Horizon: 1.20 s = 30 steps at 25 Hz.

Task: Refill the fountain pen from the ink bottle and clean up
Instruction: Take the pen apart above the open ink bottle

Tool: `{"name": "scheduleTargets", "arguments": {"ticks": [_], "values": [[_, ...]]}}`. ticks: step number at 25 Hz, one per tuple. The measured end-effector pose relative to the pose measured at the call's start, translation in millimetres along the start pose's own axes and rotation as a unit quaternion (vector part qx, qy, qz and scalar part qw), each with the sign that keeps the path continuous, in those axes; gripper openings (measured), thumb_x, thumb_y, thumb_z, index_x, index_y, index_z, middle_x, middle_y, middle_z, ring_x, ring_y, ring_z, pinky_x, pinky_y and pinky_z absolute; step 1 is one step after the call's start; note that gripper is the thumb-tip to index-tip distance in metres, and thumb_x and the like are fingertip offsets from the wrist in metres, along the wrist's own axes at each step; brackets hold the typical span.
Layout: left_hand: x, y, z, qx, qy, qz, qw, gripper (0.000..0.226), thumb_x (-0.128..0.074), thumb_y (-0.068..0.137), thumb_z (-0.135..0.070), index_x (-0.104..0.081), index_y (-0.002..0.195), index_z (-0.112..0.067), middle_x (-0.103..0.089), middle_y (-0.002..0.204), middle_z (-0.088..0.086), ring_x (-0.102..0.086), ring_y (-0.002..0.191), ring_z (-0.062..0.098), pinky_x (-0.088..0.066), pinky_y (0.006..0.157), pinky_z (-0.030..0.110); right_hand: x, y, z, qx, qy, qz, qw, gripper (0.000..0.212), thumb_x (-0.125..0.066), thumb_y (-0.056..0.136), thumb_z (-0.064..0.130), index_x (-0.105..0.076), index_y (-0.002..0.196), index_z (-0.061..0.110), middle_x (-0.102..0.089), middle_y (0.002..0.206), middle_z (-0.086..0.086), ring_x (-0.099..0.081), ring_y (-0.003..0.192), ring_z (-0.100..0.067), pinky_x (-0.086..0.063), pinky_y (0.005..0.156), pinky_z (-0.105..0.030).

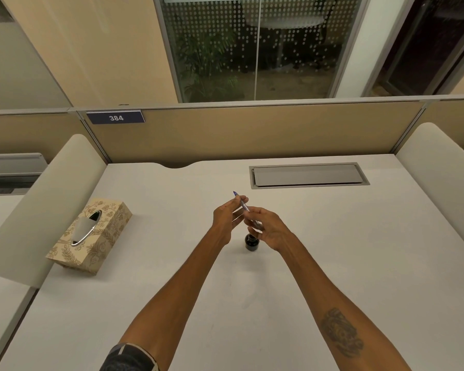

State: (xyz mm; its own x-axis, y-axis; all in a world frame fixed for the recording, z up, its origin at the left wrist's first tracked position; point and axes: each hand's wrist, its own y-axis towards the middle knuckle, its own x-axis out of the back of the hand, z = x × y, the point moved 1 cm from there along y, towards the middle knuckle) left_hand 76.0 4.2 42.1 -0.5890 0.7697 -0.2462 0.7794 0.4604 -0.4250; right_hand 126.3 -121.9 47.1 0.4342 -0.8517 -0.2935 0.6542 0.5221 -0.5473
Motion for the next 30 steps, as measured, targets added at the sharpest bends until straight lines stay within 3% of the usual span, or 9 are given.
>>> {"name": "scheduleTargets", "arguments": {"ticks": [3,6,10,12,15,18,21,26,30], "values": [[-2,0,0,0.001,-0.002,0.000,1.000,0.033,-0.052,0.099,-0.034,-0.072,0.113,-0.011,-0.071,0.120,0.007,-0.066,0.110,0.027,-0.054,0.094,0.036,0,0,-1,-0.031,0.040,-0.005,0.999,0.034,-0.065,0.092,0.038,-0.073,0.105,0.008,-0.075,0.092,-0.010,-0.073,0.077,-0.019,-0.058,0.063,-0.028],[-2,0,-1,-0.006,-0.008,0.003,1.000,0.034,-0.052,0.099,-0.034,-0.071,0.115,-0.011,-0.070,0.122,0.007,-0.066,0.112,0.027,-0.053,0.097,0.037,1,1,0,-0.013,0.036,0.003,0.999,0.024,-0.072,0.087,0.029,-0.073,0.103,0.010,-0.070,0.094,-0.010,-0.068,0.078,-0.015,-0.056,0.067,-0.025],[-2,-2,-4,-0.006,-0.023,0.010,1.000,0.033,-0.052,0.100,-0.034,-0.071,0.116,-0.013,-0.071,0.120,0.004,-0.067,0.108,0.023,-0.057,0.082,0.029,0,0,0,-0.020,0.073,0.003,0.997,0.031,-0.067,0.091,0.032,-0.072,0.105,0.006,-0.070,0.084,-0.009,-0.067,0.070,-0.016,-0.056,0.062,-0.025],[-1,-2,-6,-0.010,-0.029,0.010,0.999,0.031,-0.051,0.100,-0.034,-0.071,0.115,-0.016,-0.071,0.119,0.003,-0.067,0.107,0.023,-0.057,0.078,0.027,0,1,0,-0.011,0.072,0.001,0.997,0.026,-0.068,0.091,0.024,-0.071,0.107,0.004,-0.068,0.086,-0.011,-0.064,0.066,-0.012,-0.055,0.059,-0.022],[0,0,-7,-0.016,-0.044,0.005,0.999,0.031,-0.050,0.100,-0.034,-0.070,0.116,-0.016,-0.071,0.121,0.003,-0.067,0.109,0.024,-0.057,0.088,0.033,2,1,-1,0.016,0.074,0.004,0.997,0.024,-0.072,0.087,0.013,-0.070,0.110,0.007,-0.068,0.097,-0.013,-0.066,0.072,-0.013,-0.056,0.062,-0.022],[2,3,-10,-0.019,-0.078,-0.016,0.997,0.028,-0.052,0.100,-0.034,-0.071,0.113,-0.019,-0.073,0.119,0.001,-0.069,0.109,0.025,-0.054,0.096,0.038,7,0,-5,0.011,0.030,-0.012,0.999,0.027,-0.070,0.089,0.020,-0.070,0.113,0.008,-0.073,0.099,-0.008,-0.064,0.074,-0.013,-0.054,0.061,-0.021],[3,6,-8,-0.018,-0.111,-0.034,0.993,0.027,-0.052,0.099,-0.035,-0.069,0.115,-0.020,-0.072,0.120,0.000,-0.068,0.111,0.023,-0.053,0.096,0.037,9,0,-12,-0.013,0.001,-0.027,1.000,0.028,-0.071,0.088,0.021,-0.071,0.113,0.009,-0.074,0.098,-0.003,-0.063,0.083,-0.015,-0.054,0.065,-0.022],[3,7,-3,-0.017,-0.135,-0.060,0.989,0.037,-0.051,0.100,-0.034,-0.063,0.128,-0.014,-0.069,0.126,0.002,-0.067,0.110,0.021,-0.050,0.096,0.035,9,1,-15,-0.026,0.042,-0.018,0.999,0.025,-0.065,0.092,0.009,-0.069,0.115,0.002,-0.072,0.106,-0.015,-0.065,0.085,-0.020,-0.058,0.072,-0.025],[7,10,-8,-0.024,-0.149,-0.080,0.985,0.037,-0.049,0.101,-0.033,-0.063,0.128,-0.012,-0.068,0.127,0.005,-0.065,0.113,0.022,-0.048,0.099,0.036,17,0,-21,-0.040,0.029,-0.004,0.999,0.024,-0.060,0.094,0.005,-0.068,0.116,0.002,-0.072,0.109,-0.015,-0.068,0.089,-0.022,-0.058,0.079,-0.029]]}}
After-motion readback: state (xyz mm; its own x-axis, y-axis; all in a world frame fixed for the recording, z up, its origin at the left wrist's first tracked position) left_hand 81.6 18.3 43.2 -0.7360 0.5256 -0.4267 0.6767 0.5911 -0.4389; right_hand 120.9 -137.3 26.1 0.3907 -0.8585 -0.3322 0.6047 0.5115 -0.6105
